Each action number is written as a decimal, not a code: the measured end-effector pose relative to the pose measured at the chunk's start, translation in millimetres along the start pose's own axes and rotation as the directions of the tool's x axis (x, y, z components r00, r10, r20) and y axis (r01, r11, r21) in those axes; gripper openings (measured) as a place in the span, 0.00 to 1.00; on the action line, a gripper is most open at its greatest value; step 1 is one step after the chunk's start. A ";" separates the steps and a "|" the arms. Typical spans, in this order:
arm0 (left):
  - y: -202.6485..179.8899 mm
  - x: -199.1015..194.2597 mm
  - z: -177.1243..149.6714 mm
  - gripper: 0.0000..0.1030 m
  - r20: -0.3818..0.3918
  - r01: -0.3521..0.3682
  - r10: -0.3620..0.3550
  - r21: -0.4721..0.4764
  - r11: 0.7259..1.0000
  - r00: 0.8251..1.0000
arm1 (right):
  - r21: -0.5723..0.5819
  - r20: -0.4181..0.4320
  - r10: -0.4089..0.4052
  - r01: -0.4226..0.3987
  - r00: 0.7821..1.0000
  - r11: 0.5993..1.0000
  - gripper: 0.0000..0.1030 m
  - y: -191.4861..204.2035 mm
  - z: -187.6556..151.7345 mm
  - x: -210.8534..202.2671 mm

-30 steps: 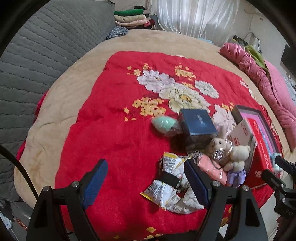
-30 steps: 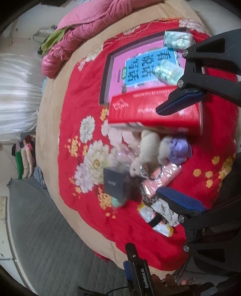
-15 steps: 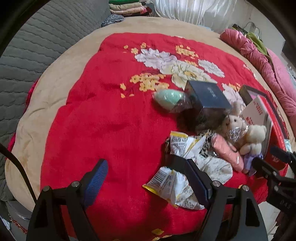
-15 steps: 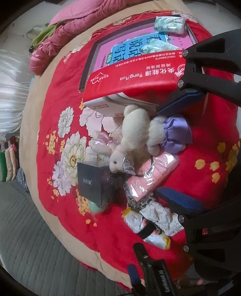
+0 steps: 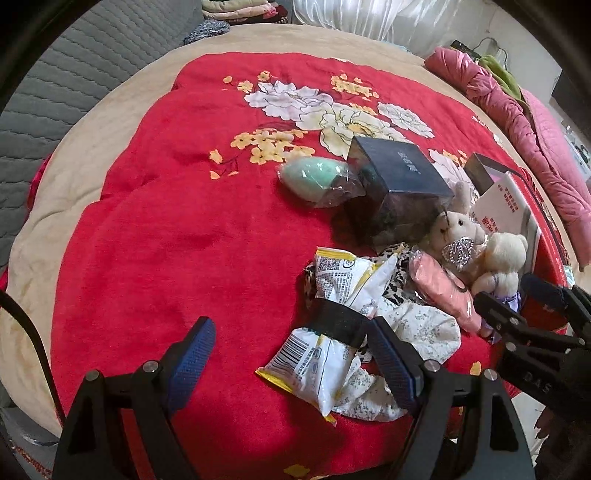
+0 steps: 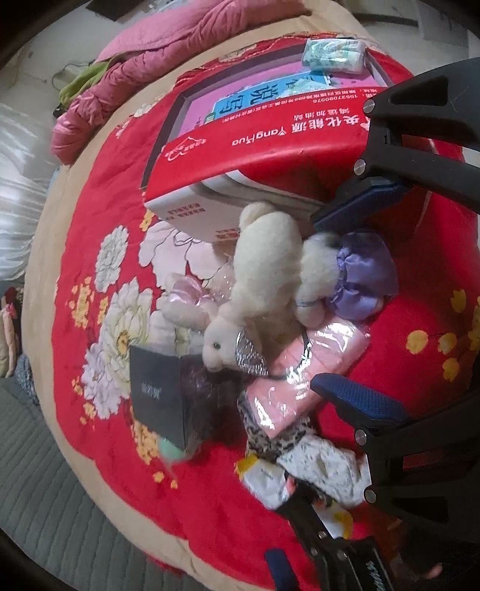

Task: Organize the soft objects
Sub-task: 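Grasp the white teddy bear with the right tool while the left tool grasps the snack bag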

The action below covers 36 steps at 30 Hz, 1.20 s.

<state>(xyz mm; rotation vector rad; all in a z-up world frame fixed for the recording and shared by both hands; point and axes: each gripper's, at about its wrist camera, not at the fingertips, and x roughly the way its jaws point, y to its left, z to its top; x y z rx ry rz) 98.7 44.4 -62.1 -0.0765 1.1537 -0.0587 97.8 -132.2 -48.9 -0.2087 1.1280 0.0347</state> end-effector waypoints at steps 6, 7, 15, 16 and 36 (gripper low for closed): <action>-2.7 8.5 -0.8 0.81 -0.014 -0.002 0.002 0.012 1.000 1.000 | -0.028 0.004 -0.047 0.047 0.999 0.999 0.79 8.2 6.1 9.5; -2.4 9.9 -0.8 0.81 -0.017 0.000 0.000 0.011 1.000 1.000 | -0.029 0.007 -0.058 0.058 0.998 0.998 0.78 8.9 7.1 11.1; 1.3 15.3 -0.2 0.81 -0.026 0.005 -0.005 -0.010 1.000 1.000 | -0.090 0.014 -0.169 0.169 0.986 0.981 0.67 16.0 12.5 23.3; 1.3 15.7 -0.1 0.81 -0.027 0.006 -0.006 -0.013 1.000 1.000 | -0.102 0.015 -0.185 0.185 0.983 0.977 0.63 16.8 12.5 25.1; 8.4 22.1 -0.5 0.73 -0.040 0.068 -0.070 -0.049 0.997 0.997 | -0.108 0.063 -0.072 0.078 0.995 0.991 0.43 12.5 10.2 8.3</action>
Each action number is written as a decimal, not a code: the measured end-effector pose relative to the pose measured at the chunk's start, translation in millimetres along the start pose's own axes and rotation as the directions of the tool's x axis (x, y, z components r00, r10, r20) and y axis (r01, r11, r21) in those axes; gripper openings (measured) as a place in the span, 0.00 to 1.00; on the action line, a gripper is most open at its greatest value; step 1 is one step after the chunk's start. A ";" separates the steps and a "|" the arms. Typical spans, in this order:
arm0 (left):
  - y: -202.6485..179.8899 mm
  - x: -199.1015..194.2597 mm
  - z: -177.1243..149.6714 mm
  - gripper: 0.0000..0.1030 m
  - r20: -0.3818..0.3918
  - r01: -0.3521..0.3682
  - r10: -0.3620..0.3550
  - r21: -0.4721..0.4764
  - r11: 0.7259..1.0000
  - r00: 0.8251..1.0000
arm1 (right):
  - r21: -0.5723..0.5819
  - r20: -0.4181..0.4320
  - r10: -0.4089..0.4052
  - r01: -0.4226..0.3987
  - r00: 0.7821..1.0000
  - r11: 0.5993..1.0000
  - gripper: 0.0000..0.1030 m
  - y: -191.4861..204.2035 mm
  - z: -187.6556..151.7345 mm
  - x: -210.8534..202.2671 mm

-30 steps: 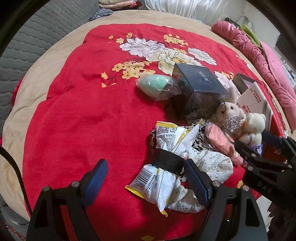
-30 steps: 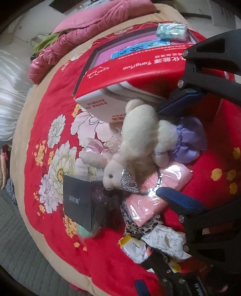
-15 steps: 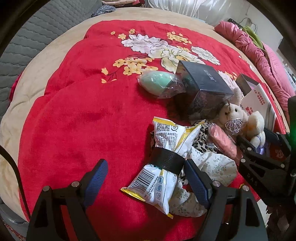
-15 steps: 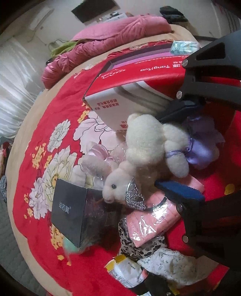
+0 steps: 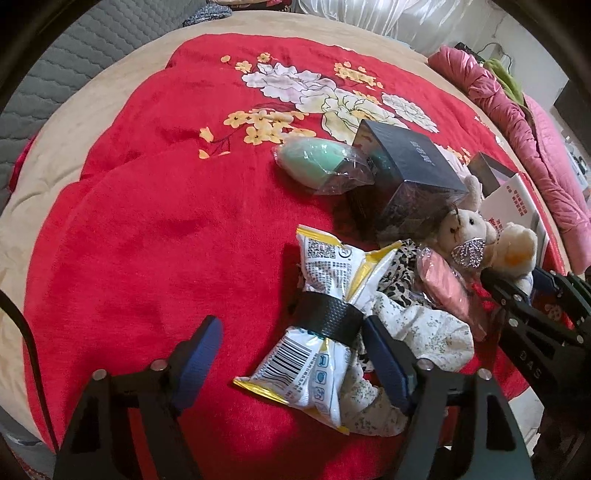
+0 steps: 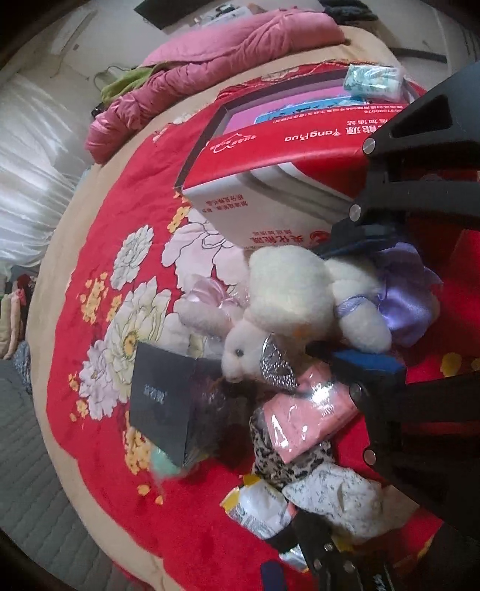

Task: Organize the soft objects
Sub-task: 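Grasp the white teddy bear with the right tool while the left tool grasps the snack bag, then carry the teddy bear and snack bag into the pink tray with both tools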

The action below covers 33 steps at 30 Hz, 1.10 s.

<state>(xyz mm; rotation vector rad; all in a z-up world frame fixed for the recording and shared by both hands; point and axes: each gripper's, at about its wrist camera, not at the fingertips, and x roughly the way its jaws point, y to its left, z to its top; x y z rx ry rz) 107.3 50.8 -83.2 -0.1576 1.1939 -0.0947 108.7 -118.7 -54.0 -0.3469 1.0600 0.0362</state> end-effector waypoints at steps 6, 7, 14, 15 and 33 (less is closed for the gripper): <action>1.7 4.6 1.1 0.52 -0.022 0.038 -0.039 -0.010 0.999 0.999 | 0.045 0.028 0.070 -0.071 0.997 0.996 0.43 -7.7 0.1 -14.0; 1.7 4.7 0.8 0.48 -0.023 0.045 -0.046 -0.012 0.999 0.999 | 0.052 0.038 0.089 -0.091 0.995 0.994 0.43 -9.4 0.4 -16.5; 5.3 2.7 2.3 0.40 -0.020 0.057 -0.057 -0.030 0.998 0.998 | 0.126 0.070 0.185 -0.193 0.980 0.973 0.43 -26.6 2.6 -28.3; 6.0 1.5 2.6 0.40 -0.019 0.049 -0.050 -0.032 0.998 0.999 | 0.128 0.074 0.188 -0.196 0.979 0.972 0.43 -27.7 2.7 -29.8; 12.4 -21.7 2.4 0.37 0.029 0.026 -0.024 -0.041 0.999 0.999 | 0.178 0.116 0.244 -0.262 0.963 0.949 0.43 -46.4 -2.2 -40.7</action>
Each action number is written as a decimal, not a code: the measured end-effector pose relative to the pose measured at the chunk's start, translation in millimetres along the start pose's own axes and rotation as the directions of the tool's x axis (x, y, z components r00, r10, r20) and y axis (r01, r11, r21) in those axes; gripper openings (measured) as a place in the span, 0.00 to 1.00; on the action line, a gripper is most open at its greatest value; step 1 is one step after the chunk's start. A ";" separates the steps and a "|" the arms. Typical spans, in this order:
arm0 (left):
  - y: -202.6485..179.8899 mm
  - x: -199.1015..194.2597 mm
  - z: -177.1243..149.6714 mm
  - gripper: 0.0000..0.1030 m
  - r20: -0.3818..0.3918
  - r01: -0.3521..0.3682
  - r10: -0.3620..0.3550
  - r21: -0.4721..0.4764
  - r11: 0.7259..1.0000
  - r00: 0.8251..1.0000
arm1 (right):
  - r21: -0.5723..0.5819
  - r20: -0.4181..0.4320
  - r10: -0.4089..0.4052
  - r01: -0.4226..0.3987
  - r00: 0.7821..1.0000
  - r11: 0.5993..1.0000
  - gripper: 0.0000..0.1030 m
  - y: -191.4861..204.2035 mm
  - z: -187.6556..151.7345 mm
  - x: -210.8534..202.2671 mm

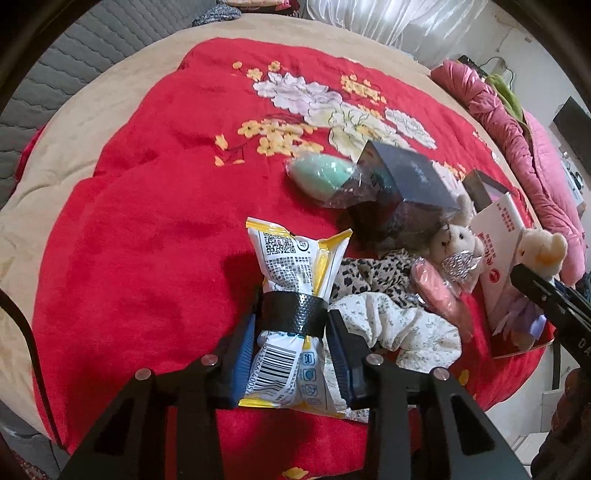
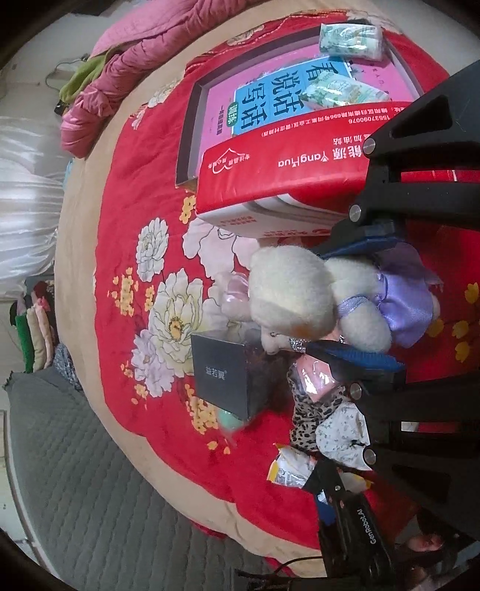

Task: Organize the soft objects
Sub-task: 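Carry the teddy bear and snack bag into the pink tray with both tools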

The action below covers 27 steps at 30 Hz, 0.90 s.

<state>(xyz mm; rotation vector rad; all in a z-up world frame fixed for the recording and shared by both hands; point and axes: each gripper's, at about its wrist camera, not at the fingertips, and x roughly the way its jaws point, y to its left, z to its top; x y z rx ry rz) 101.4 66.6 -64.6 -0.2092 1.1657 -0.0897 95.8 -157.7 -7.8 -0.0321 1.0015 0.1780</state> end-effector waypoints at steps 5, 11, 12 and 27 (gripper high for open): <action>-5.2 -20.0 3.8 0.37 0.042 0.005 -0.005 0.001 1.000 0.999 | 0.015 0.023 0.009 -0.009 1.000 1.000 0.43 -5.5 2.5 -10.4; -19.1 -41.9 8.1 0.37 0.076 0.020 -0.021 0.013 1.000 0.997 | 0.049 0.066 0.014 -0.017 0.998 0.999 0.43 -20.3 8.6 -31.1; -22.7 -46.6 9.1 0.37 0.084 0.022 -0.024 0.018 1.000 0.996 | 0.055 0.072 0.014 -0.018 0.997 0.998 0.43 -23.5 9.6 -34.7; -85.9 -83.3 29.5 0.37 0.156 0.048 -0.065 0.111 0.993 0.986 | 0.197 0.175 -0.061 0.026 0.983 0.980 0.43 -102.2 14.3 -88.8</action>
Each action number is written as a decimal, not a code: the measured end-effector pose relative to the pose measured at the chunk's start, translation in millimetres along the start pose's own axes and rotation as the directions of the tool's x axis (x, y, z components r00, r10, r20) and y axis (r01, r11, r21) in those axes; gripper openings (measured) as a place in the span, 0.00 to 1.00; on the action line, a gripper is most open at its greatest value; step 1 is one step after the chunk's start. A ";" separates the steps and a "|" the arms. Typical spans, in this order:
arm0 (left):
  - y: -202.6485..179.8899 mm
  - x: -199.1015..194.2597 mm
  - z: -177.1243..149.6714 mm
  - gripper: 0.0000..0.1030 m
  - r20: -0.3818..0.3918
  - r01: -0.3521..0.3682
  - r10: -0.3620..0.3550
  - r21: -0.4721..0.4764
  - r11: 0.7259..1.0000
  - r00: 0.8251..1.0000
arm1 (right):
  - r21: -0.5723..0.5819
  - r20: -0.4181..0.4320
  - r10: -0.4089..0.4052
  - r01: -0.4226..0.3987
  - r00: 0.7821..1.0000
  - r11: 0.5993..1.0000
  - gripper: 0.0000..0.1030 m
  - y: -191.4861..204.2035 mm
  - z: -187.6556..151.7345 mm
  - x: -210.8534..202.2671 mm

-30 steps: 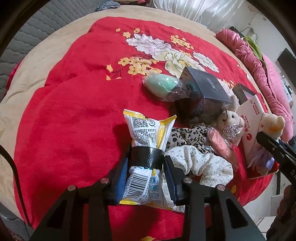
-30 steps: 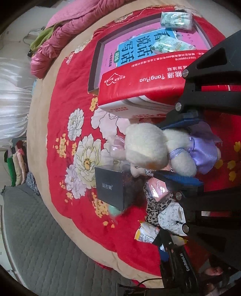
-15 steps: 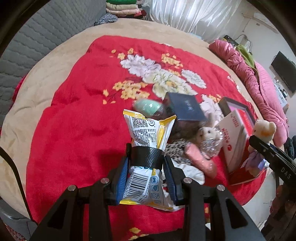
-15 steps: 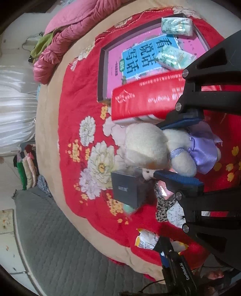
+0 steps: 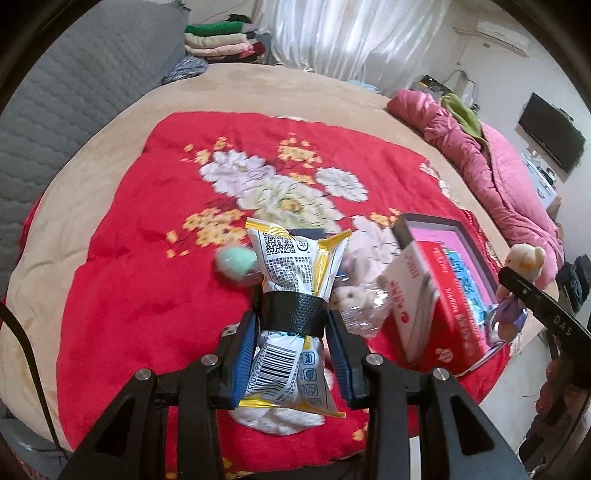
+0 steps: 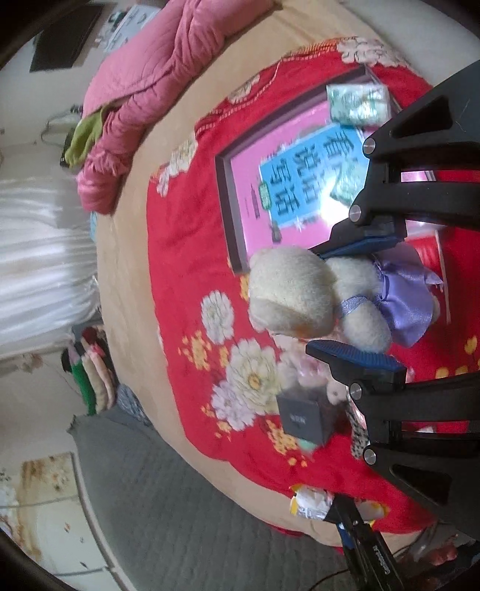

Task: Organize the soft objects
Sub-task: 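Carry the teddy bear and snack bag into the pink tray with both tools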

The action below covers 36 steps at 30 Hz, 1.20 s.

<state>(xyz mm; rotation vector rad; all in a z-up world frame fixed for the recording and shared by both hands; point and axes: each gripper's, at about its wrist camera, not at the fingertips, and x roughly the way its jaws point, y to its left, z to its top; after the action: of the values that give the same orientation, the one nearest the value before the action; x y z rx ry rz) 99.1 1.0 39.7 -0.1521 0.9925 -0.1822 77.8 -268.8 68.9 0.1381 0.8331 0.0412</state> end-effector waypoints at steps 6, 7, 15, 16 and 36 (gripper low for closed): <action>-46.4 3.8 8.1 0.37 0.004 0.028 -0.028 0.078 0.997 1.000 | 0.056 0.022 -0.030 0.029 0.999 0.998 0.43 -35.7 1.5 -13.5; -52.9 4.7 9.2 0.37 0.004 0.033 -0.033 0.088 0.996 0.999 | 0.062 0.025 -0.037 0.035 0.999 0.997 0.43 -40.9 1.7 -15.4; -101.6 16.4 15.9 0.37 -0.005 0.058 -0.058 0.146 0.988 0.998 | 0.131 0.048 -0.083 0.077 0.995 0.988 0.43 -87.4 3.1 -28.1; -108.5 19.0 16.7 0.37 -0.007 0.062 -0.061 0.156 0.986 0.998 | 0.134 0.048 -0.086 0.079 0.995 0.988 0.43 -90.6 3.6 -27.8; -219.8 70.8 14.1 0.37 -0.110 0.169 -0.143 0.284 0.944 0.984 | 0.128 -0.008 -0.141 0.141 0.990 0.982 0.43 -160.2 -4.2 -7.3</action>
<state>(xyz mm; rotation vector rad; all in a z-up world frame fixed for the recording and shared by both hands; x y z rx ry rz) 130.6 -228.1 35.6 0.0494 1.0298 -0.4828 67.0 -427.6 49.4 0.1997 0.8426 -0.1456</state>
